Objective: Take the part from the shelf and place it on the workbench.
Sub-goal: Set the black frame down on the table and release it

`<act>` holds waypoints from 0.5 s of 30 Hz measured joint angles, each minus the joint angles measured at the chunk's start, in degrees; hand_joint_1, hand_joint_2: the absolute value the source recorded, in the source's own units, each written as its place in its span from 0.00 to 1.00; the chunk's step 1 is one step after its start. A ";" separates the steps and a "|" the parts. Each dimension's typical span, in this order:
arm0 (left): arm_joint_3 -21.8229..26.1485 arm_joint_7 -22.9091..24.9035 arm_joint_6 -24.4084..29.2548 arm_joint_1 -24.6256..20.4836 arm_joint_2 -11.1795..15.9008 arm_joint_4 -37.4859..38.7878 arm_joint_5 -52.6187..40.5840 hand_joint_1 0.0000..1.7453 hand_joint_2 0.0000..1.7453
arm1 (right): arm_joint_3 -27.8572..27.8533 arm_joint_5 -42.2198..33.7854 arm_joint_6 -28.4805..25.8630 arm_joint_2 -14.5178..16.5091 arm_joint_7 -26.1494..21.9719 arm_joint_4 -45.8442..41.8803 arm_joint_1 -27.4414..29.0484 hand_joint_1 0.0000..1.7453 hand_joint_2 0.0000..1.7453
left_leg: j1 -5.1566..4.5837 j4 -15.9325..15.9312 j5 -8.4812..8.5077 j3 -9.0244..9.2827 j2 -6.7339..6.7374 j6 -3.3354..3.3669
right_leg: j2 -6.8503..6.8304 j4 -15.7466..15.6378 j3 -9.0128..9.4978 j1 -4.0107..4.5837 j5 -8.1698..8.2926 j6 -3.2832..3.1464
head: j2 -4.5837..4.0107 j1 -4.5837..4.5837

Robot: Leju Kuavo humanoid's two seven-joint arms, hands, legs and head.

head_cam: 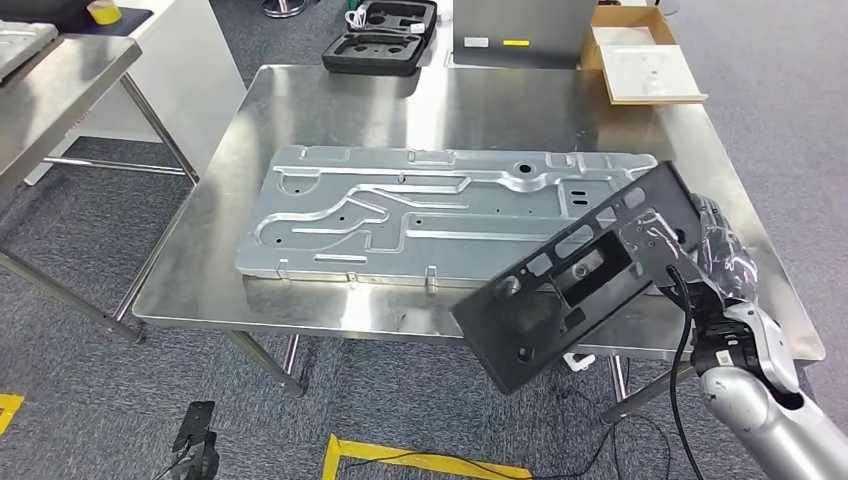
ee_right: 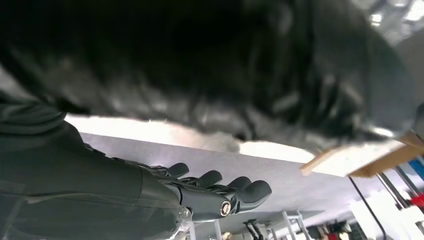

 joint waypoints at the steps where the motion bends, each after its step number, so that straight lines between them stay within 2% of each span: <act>1: 0.00 0.02 0.32 -0.03 0.01 0.00 0.00 0.00 0.00 | 0.00 -0.42 -0.67 0.09 -0.04 -0.49 -0.06 0.00 0.00 | 0.05 -3.95 1.74 2.22 0.02 0.11 | -0.01 0.05 0.01 -0.02 0.02 0.04 | 0.00 -0.01; 3: 0.00 0.03 0.79 -0.11 0.03 0.00 0.13 0.00 0.00 | 0.00 -1.71 -1.94 0.21 -0.21 -1.77 -0.23 0.00 0.00 | -0.09 -10.46 3.86 5.76 -0.01 0.55 | 0.04 0.18 -0.15 0.16 0.18 0.40 | 0.01 0.02; 4: 0.00 0.03 0.94 -0.10 0.03 0.00 0.25 0.00 0.00 | 0.00 -2.49 -2.40 0.26 -0.30 -2.48 -0.30 0.00 0.00 | -0.20 -11.81 4.12 6.38 -0.04 0.82 | 0.07 0.16 -0.26 0.25 0.34 0.71 | 0.01 0.04; 7: 0.00 0.03 1.19 0.08 0.01 0.00 0.56 0.00 0.00 | -0.01 -4.62 -3.17 0.42 -0.37 -4.56 -0.39 0.00 0.00 | -0.25 -12.37 4.82 6.12 0.02 1.90 | 0.14 0.00 -0.48 0.27 0.68 1.76 | 0.01 0.09; 8: 0.00 0.06 1.27 0.07 -0.01 0.00 0.59 0.00 0.00 | -0.02 -5.18 -3.42 0.45 -0.38 -5.18 -0.39 0.00 0.00 | -0.16 -12.68 5.23 6.01 0.07 2.39 | 0.18 0.61 -0.73 0.24 -0.13 1.99 | 0.01 0.16; 9: 0.00 0.13 1.37 0.03 -0.02 0.00 0.63 0.00 0.00 | -0.04 -5.73 -3.87 0.48 -0.44 -5.76 -0.38 0.00 0.00 | -0.07 -13.00 5.67 5.83 0.12 2.92 | 0.25 2.32 -1.33 0.22 -1.79 2.12 | 0.01 0.26; 12: 0.00 0.52 1.73 0.00 -0.05 0.00 0.98 0.00 0.00 | -0.10 -7.26 -6.67 0.71 -0.80 -7.60 0.08 0.00 0.00 | -0.17 -13.10 6.72 4.62 0.16 3.75 | 0.40 12.38 -4.50 0.30 -8.63 2.33 | 0.01 0.55; 13: 0.00 0.63 1.81 0.04 -0.07 0.00 1.12 0.00 0.00 | -0.13 -7.63 -7.63 0.82 -0.86 -8.22 0.37 0.00 0.00 | -0.23 -12.98 7.03 4.09 0.16 3.76 | 0.40 14.63 -4.91 0.32 -9.56 2.39 | 0.01 0.57; 14: 0.00 0.73 1.89 0.07 -0.09 0.00 1.24 0.00 0.00 | -0.15 -7.91 -8.45 0.91 -0.85 -8.86 0.67 0.00 0.00 | -0.26 -12.81 7.35 3.51 0.15 3.72 | 0.39 14.78 -4.28 0.32 -9.35 2.40 | 0.00 0.57; 15: 0.00 0.80 1.96 0.09 -0.11 0.00 1.33 0.00 0.00 | -0.22 -8.06 -9.19 0.98 -0.76 -9.53 0.92 0.00 0.00 | -0.26 -12.58 7.63 2.94 0.13 3.62 | 0.39 12.72 -2.59 0.32 -8.23 2.36 | 0.00 0.57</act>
